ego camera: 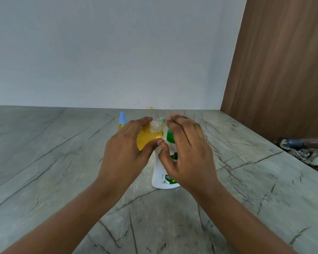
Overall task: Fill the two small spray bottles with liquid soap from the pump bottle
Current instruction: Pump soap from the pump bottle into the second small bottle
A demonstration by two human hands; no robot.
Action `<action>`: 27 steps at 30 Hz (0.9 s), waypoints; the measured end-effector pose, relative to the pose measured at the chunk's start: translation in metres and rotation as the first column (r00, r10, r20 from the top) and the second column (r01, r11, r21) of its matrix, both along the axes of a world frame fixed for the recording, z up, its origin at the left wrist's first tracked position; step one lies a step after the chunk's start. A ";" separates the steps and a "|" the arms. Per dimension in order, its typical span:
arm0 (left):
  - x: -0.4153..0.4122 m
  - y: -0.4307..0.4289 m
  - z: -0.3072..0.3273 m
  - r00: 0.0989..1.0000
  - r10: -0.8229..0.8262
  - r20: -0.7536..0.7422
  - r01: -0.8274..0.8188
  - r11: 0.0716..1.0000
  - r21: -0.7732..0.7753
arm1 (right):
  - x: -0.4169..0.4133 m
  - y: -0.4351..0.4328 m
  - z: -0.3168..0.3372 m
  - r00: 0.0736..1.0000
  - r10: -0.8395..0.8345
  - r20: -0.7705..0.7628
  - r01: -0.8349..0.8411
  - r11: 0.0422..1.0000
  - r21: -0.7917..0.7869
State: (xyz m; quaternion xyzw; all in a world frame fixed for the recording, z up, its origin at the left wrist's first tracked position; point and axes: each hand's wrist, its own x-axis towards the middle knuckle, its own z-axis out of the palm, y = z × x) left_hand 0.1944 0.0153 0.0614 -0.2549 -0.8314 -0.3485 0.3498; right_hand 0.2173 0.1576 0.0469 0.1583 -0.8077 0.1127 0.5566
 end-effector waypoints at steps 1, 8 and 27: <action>0.000 -0.001 -0.001 1.000 0.001 0.002 -0.001 1.000 -0.010 | 0.000 0.000 -0.001 1.000 0.002 -0.001 -0.002 1.000 -0.003; -0.003 -0.003 -0.006 1.000 0.016 0.000 -0.016 0.999 -0.042 | 0.001 -0.001 -0.005 1.000 0.012 0.013 -0.012 1.000 -0.019; -0.001 0.000 0.003 1.000 -0.010 -0.005 0.010 1.000 0.028 | 0.002 0.000 0.009 1.000 -0.006 0.010 0.006 1.000 0.009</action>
